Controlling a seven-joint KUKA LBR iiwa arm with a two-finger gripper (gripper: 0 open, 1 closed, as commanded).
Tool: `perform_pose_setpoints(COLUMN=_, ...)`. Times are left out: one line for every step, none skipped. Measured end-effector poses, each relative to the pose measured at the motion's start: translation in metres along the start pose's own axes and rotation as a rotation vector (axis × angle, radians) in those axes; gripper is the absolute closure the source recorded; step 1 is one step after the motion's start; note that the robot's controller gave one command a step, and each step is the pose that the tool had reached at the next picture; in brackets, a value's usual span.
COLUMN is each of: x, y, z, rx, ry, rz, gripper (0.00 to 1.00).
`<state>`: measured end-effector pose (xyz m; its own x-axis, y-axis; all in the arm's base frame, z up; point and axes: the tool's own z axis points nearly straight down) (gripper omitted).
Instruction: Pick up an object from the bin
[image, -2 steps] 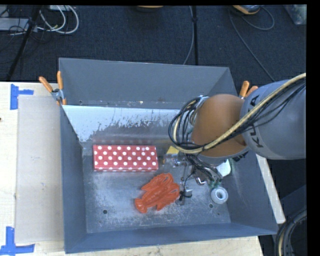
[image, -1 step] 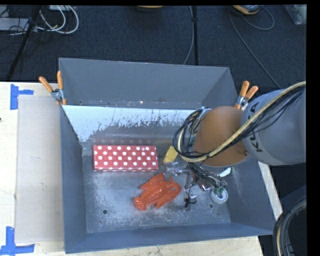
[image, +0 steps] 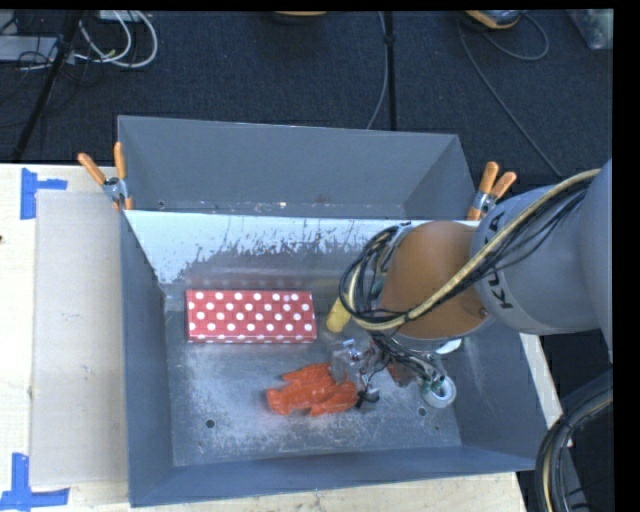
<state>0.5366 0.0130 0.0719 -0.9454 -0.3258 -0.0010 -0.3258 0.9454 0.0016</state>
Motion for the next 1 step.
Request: perform_pose_setpoints(x=0.0000, y=0.0000, z=0.0000, rx=0.000, ry=0.000, rz=0.000, gripper=1.00)
